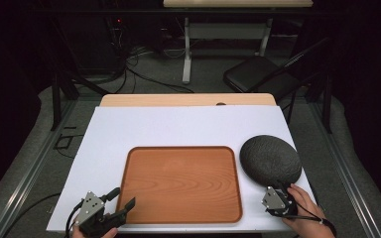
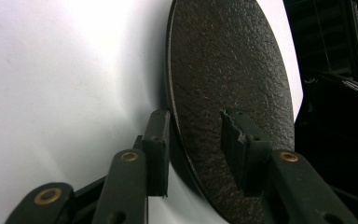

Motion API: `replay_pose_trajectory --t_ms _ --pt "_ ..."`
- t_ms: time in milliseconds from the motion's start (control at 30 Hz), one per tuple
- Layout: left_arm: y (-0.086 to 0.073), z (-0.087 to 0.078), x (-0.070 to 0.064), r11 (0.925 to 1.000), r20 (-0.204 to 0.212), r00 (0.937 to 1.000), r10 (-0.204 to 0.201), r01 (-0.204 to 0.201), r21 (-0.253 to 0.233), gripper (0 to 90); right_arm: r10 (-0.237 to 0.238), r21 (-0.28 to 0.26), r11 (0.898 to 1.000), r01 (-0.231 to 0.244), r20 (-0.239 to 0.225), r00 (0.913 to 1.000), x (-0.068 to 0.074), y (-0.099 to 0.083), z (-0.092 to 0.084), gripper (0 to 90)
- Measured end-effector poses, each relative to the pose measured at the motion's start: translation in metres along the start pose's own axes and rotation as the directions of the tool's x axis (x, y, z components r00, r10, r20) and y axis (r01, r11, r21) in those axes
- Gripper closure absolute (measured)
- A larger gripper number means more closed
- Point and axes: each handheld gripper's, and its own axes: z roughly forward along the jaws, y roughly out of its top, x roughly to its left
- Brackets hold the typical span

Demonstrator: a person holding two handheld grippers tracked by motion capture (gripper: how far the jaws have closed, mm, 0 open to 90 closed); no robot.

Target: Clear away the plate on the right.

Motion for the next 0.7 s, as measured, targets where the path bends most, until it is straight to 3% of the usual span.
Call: replay_pose_trajectory --t_ms 67,267,467,600,633,700 --pt "0.0000 0.0001 -0.0001 1.0000 0.000 1.0000 0.000 0.000 0.000 35.1 -0.022 -0.021 1.000 0.022 0.002 0.9997 -0.0009 0.0004 0.0024 62.8" --pt "0.0000 0.0001 -0.0002 1.0000 -0.001 1.0000 -0.001 0.001 -0.001 35.1 -0.055 -0.001 0.998 0.055 0.004 0.9985 -0.0005 0.0020 0.0035 63.6" --pt "0.0001 -0.0001 0.0002 1.0000 -0.002 1.0000 0.001 -0.001 0.004 35.1 -0.047 -0.014 0.999 0.047 0.006 0.9989 0.0003 0.0024 0.0066 63.8" --pt "0.0002 0.0000 0.0003 1.0000 -0.001 1.0000 0.001 -0.001 0.005 35.1 -0.072 0.004 0.997 0.072 -0.004 0.9974 -0.0012 0.0051 0.0078 63.8" --pt "0.0001 0.0001 0.0002 1.0000 -0.002 1.0000 0.001 -0.001 0.004 35.1 -0.072 -0.017 0.997 0.072 -0.001 0.9974 -0.0006 0.0048 0.0100 63.8" --pt "0.0001 0.0002 0.0002 1.0000 -0.002 1.0000 0.000 0.000 0.005 35.1 -0.073 0.012 0.997 0.073 -0.007 0.9973 -0.0006 0.0066 0.0092 63.8"
